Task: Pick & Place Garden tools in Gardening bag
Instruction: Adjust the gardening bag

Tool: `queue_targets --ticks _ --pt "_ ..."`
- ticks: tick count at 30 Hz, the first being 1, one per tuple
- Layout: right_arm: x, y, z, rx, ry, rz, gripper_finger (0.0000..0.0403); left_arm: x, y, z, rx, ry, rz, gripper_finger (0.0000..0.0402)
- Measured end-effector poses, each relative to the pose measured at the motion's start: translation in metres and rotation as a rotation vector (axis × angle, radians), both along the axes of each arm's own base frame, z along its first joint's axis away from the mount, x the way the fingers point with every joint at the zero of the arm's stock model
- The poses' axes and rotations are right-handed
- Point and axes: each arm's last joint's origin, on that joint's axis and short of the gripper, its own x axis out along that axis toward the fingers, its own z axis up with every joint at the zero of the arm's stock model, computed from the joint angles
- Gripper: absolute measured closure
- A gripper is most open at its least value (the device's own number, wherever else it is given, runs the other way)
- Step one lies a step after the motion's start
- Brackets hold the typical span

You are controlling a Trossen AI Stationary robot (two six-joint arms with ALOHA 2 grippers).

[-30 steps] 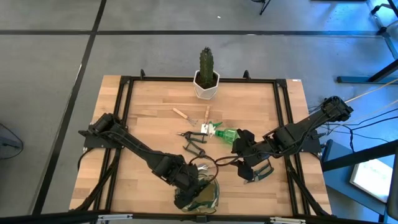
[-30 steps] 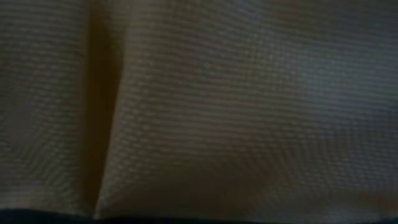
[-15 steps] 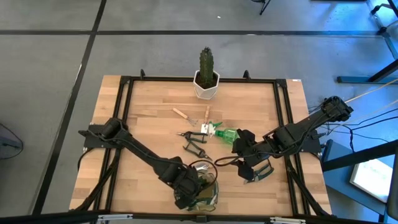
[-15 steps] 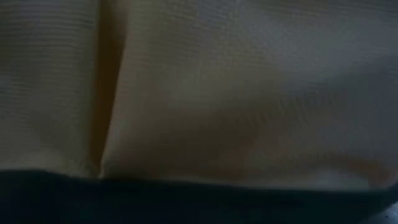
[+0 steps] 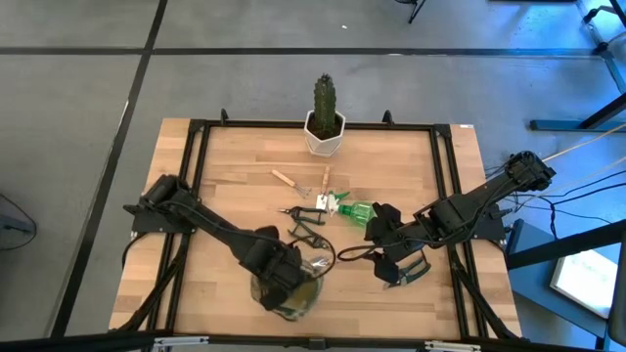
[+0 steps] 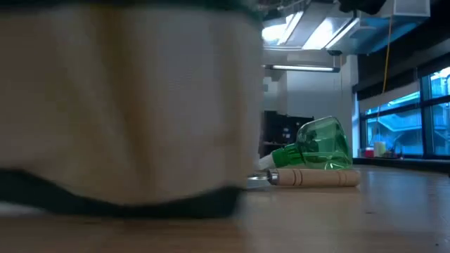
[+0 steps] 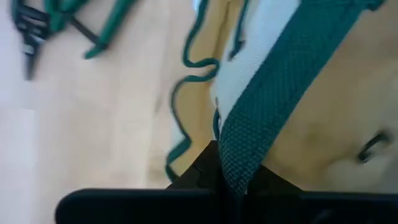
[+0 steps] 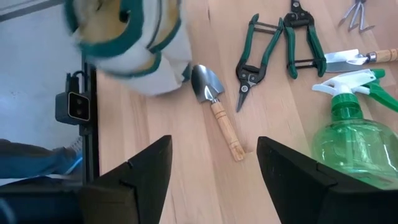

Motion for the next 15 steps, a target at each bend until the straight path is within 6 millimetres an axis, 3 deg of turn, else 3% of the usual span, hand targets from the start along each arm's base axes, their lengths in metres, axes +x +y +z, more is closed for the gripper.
queue_targets --ticks 7,12,15 --pt "0.004 0.0 0.003 0.001 -0.061 -0.025 0.0165 0.007 0.024 0.002 -0.006 0.023 -0.064 0.0399" --pt "0.007 -0.004 0.003 0.025 -0.062 -0.083 0.0165 0.002 0.036 -0.024 -0.085 0.154 -0.054 0.0399" --pt "0.007 -0.004 0.003 0.037 -0.062 -0.103 0.0165 -0.006 0.031 -0.041 -0.122 0.214 -0.071 0.0399"
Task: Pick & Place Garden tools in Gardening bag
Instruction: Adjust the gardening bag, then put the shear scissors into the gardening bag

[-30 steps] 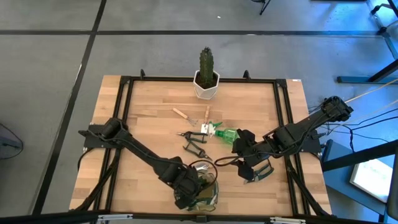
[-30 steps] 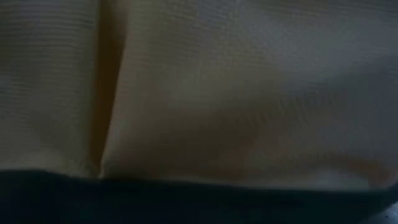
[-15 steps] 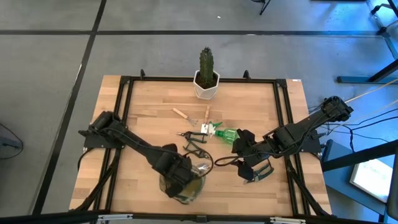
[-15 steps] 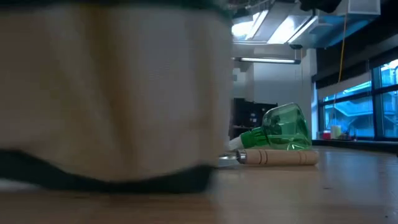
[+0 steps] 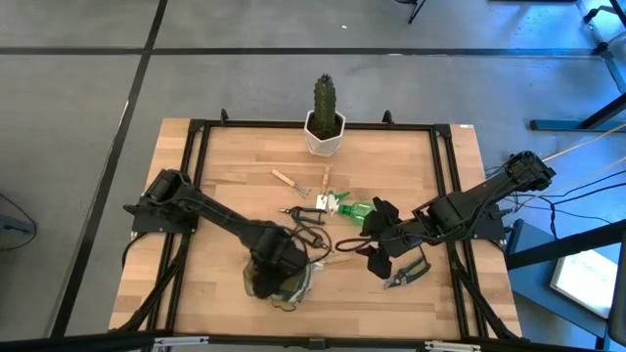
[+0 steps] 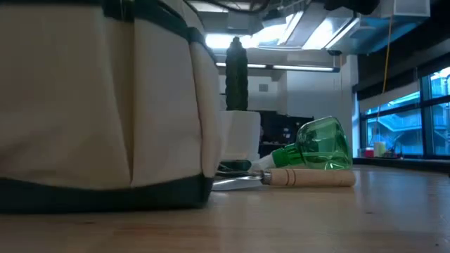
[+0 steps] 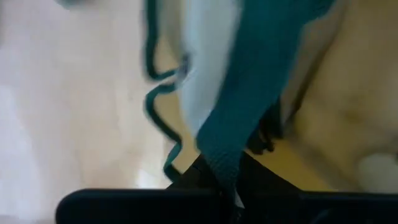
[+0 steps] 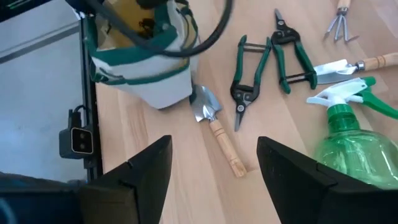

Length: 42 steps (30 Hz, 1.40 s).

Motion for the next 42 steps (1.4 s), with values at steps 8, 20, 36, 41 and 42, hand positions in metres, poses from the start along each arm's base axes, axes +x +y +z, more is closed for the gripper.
queue_targets --ticks 8,20,36,41,42 --pt "0.0 0.0 0.0 0.0 -0.003 -0.012 0.0165 -0.009 -0.009 0.004 0.032 -0.11 0.041 0.0399" --pt "0.0 0.0 0.0 0.0 -0.002 -0.012 0.0165 -0.033 0.009 0.063 0.045 -0.324 0.141 0.0332" --pt "0.0 0.0 0.0 0.019 0.001 -0.032 0.0165 -0.04 0.045 0.093 0.144 -0.474 0.188 0.0245" --pt "-0.003 0.007 0.0 0.089 0.025 0.013 0.0165 -0.051 0.065 0.112 0.141 -0.543 0.25 0.0253" --pt "-0.004 0.009 0.0 0.105 0.034 0.029 0.0165 -0.053 0.068 0.115 0.155 -0.563 0.267 0.0254"
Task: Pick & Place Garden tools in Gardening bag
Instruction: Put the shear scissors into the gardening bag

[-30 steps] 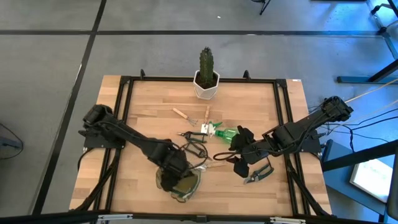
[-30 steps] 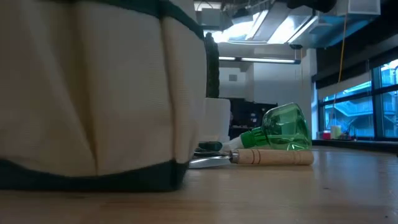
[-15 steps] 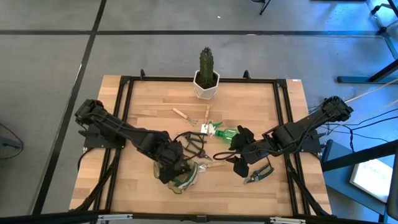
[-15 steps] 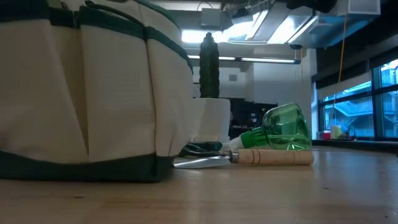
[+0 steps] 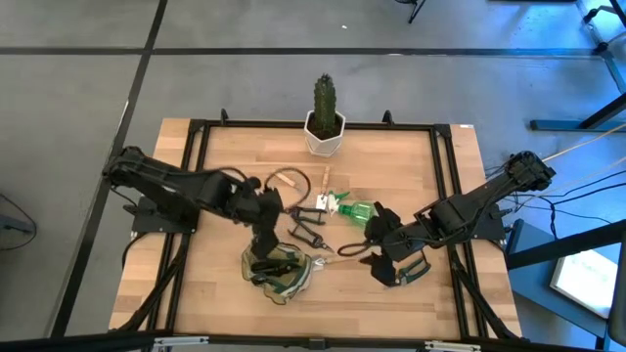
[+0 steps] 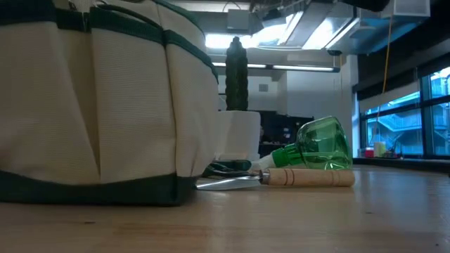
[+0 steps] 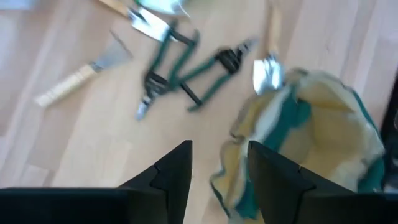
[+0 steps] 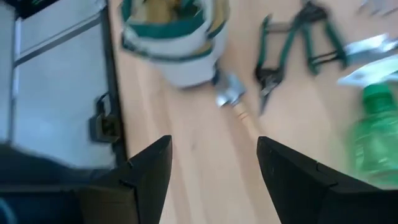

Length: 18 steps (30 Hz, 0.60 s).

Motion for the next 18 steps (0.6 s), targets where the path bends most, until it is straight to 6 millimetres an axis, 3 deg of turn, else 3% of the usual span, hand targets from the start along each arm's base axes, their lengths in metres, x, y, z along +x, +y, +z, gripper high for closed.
queue_targets --ticks 8,11,18 --pt "-0.016 0.023 -0.001 0.105 0.064 0.048 0.0164 0.007 0.007 0.018 0.042 -0.227 0.086 0.0258" --pt "-0.027 0.027 -0.006 0.113 0.178 0.068 0.0164 0.01 0.005 0.019 0.046 -0.249 0.059 0.0259" --pt "-0.07 0.041 -0.02 -0.076 0.433 0.27 0.0164 0.012 -0.007 0.014 0.057 -0.247 0.067 0.0263"
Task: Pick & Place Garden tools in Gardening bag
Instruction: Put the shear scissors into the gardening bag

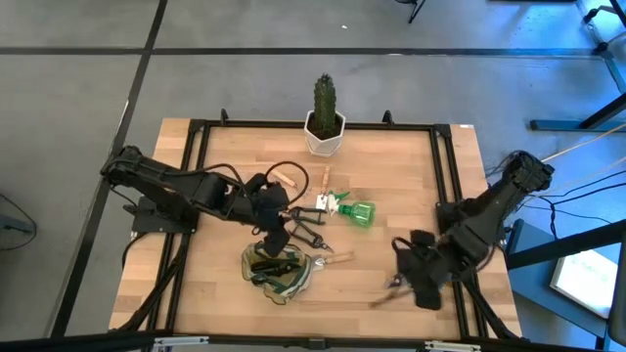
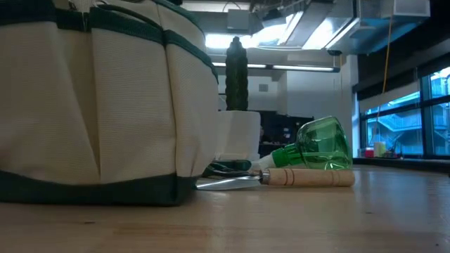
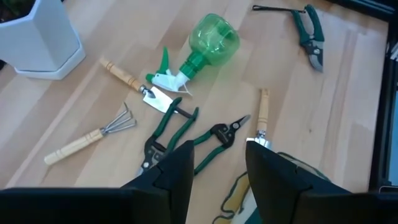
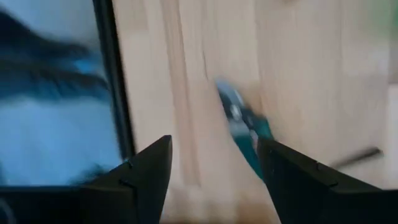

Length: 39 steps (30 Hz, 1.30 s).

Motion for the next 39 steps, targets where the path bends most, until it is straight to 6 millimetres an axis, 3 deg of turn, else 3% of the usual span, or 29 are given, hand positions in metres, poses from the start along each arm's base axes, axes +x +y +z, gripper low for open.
queue_targets --ticks 5,9,17,24,30,39 --pt "-0.02 0.014 -0.012 -0.185 0.038 0.143 0.0152 0.0 -0.011 -0.003 0.017 0.001 -0.008 0.0264" --pt "-0.019 0.031 -0.028 -0.258 0.011 0.177 0.0131 -0.001 -0.015 -0.004 0.023 -0.002 -0.006 0.0267" --pt "-0.017 0.073 -0.094 -0.408 0.161 0.235 0.0102 -0.002 -0.017 -0.004 0.025 -0.007 -0.005 0.027" --pt "-0.013 0.079 -0.133 -0.529 0.284 0.085 0.0107 -0.002 -0.017 -0.004 0.029 -0.005 -0.012 0.0271" --pt "-0.003 0.085 -0.134 -0.35 0.316 -0.134 0.0129 -0.001 -0.017 -0.004 0.018 -0.001 -0.018 0.0271" --pt "0.001 0.093 -0.106 -0.23 0.17 -0.281 0.0153 0.0 -0.016 -0.003 0.025 -0.038 0.033 0.0271"
